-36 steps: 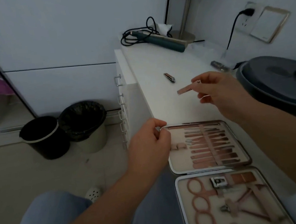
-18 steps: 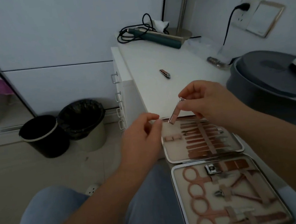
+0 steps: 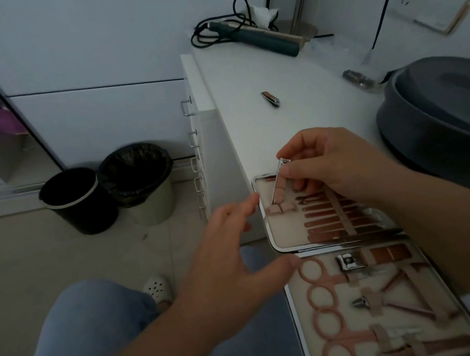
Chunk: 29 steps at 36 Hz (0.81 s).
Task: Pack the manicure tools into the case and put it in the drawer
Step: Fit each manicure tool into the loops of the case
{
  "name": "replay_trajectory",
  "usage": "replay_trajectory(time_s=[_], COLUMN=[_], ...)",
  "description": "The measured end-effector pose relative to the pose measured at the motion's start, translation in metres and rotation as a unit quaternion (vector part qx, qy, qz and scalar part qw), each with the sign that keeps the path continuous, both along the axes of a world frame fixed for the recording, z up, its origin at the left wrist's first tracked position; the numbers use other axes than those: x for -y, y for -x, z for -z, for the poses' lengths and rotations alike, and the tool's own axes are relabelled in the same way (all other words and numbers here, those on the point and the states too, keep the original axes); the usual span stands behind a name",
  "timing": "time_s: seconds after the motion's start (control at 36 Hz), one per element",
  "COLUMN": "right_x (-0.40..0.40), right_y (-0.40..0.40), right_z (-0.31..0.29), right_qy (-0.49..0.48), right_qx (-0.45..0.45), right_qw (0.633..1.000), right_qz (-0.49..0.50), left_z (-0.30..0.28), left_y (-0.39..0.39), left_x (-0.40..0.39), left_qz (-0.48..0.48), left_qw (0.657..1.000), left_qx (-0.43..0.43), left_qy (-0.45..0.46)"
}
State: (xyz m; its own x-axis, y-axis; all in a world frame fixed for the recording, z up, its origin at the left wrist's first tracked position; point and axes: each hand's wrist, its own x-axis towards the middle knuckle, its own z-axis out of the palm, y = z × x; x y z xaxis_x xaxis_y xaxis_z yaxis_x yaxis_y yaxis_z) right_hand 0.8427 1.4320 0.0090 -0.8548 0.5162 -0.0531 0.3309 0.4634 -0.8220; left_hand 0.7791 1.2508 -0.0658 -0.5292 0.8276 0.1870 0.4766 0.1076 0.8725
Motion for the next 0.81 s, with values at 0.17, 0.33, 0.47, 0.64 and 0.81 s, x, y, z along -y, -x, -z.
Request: replay_trajectory(time_s=[0.17,0.33,0.47,0.64,0.81], right_x=[0.000,0.000,-0.008,-0.008,-0.006], right_y=[0.010,0.014,0.016,0.019,0.015], right_z=[-0.004,-0.006,-0.010,-0.017,-0.013], right_qy=[-0.010,-0.057,-0.048,-0.134,-0.107], right_qx=[0.021,0.053,0.076,0.109,0.073], right_qw=[1.000,0.997,0.996,0.984,0.991], right_qz=[0.001,-0.029,-0.021,-0.053,-0.030], left_z=[0.000,-0.001,-0.003,-0.006,-0.006], left_y=[0.000,0.001,0.001,0.003,0.002], left_x=[-0.006,-0.010,-0.015,-0.016,-0.015], left_qz=[-0.010,-0.028,-0.044,-0.047,-0.049], left_qw=[1.000,0.999,0.998,0.998,0.996], left_qx=[-0.016,-0.037,-0.035,-0.049,-0.072], left_qy=[-0.006,-0.012,-0.019,-0.019,-0.013])
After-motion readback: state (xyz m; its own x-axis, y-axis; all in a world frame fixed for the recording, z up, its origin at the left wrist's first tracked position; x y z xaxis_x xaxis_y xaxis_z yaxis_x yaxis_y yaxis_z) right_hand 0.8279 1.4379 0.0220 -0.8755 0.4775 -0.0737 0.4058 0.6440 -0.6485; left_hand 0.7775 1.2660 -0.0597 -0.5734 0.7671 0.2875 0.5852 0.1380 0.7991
